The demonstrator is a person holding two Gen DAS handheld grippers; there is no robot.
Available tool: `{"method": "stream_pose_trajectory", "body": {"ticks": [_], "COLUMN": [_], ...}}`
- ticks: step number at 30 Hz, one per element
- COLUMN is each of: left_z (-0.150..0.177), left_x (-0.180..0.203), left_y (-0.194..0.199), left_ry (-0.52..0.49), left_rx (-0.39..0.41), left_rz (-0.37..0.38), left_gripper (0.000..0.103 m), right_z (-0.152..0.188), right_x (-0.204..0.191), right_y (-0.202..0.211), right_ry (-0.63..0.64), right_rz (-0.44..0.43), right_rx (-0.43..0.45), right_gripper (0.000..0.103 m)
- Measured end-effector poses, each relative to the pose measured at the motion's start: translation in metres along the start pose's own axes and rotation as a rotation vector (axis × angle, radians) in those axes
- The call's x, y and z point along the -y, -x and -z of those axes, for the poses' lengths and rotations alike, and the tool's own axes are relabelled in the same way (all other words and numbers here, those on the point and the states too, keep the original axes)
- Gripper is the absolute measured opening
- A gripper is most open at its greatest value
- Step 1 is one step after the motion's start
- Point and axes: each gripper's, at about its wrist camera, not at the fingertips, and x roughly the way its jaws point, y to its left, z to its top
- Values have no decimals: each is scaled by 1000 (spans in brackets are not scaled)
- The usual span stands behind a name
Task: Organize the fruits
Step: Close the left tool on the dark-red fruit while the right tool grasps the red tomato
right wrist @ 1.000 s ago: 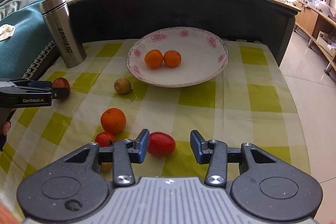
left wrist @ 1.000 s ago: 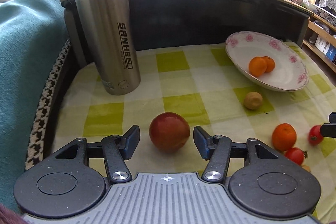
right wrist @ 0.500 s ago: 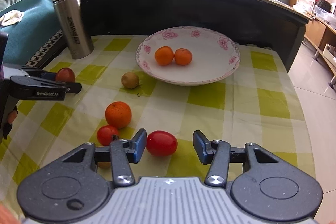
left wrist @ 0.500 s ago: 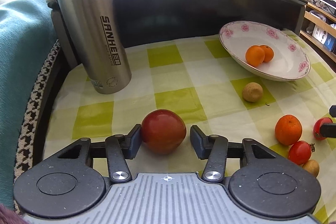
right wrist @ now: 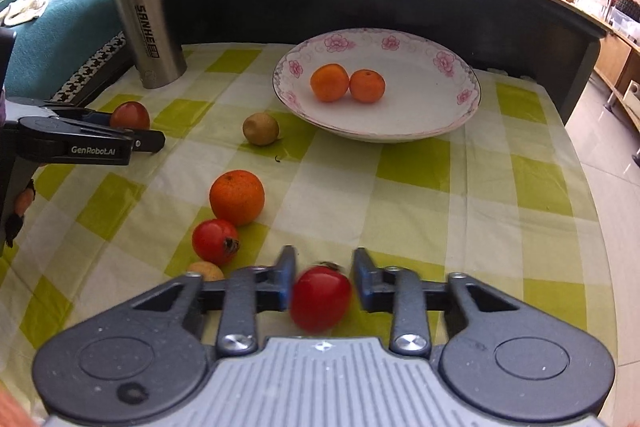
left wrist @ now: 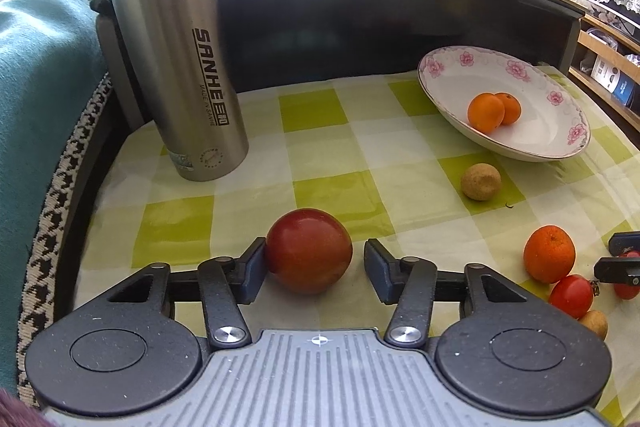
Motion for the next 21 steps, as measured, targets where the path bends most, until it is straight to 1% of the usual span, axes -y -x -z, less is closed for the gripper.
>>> {"method": "stream_pose_trajectory", "body": {"ticks": [1, 2, 7, 14, 16, 19, 21], "left_z": [0, 0, 1, 6, 10, 13, 15], "left_x": [1, 2, 5, 20, 24, 29, 29], "left_y": [1, 1, 3, 9, 10, 11, 12], "left_ry": [-9, -22, -32, -63, -78, -109, -111], "left_rx": [4, 8, -6, -5, -11, -3, -3], "left_rz": [-12, -20, -2, 73, 92, 87, 92], "left_gripper": [52, 51, 50, 51, 51, 51, 53], "right_z": [0, 0, 2, 5, 7, 12, 12], "right_x": [0, 1, 2, 9, 8, 10, 12], "right_y": [0, 1, 5, 11, 9, 10, 11], "right_ry": [0, 1, -3, -18, 10, 19, 23], "right_rz": [-1, 0, -1, -8, -3, -12, -21], "right_rx": [0, -1, -4, 17, 7, 13, 13], "right_gripper": [34, 34, 33, 33, 33, 34, 35]}}
